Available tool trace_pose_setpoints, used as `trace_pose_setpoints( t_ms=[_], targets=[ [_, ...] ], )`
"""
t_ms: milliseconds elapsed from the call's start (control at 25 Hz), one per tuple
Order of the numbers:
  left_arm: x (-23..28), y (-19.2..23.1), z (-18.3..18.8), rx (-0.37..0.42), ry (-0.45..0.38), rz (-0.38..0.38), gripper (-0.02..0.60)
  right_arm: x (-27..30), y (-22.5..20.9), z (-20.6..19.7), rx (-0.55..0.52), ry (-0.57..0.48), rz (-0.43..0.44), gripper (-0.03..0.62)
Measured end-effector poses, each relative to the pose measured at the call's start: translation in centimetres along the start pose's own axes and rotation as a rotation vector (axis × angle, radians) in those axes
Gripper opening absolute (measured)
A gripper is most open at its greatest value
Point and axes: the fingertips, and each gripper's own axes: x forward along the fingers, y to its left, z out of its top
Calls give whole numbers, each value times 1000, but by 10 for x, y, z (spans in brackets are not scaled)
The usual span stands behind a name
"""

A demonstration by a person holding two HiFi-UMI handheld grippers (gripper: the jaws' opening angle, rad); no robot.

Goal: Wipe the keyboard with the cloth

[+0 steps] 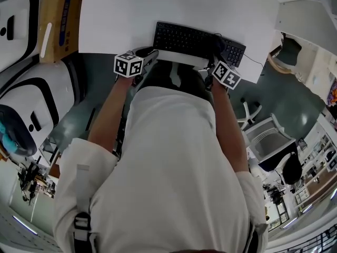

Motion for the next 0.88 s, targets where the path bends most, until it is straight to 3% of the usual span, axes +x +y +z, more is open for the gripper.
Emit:
trace_pose_setpoints(
  t_ms=[440, 880],
  targets=[
    [1, -3, 4, -10, -27, -8, 126, 25, 92, -19, -73, 52, 157, 63],
    [-30, 16, 1, -63, -100, 58, 124, 44, 153, -31, -149, 113, 310, 63]
  ],
)
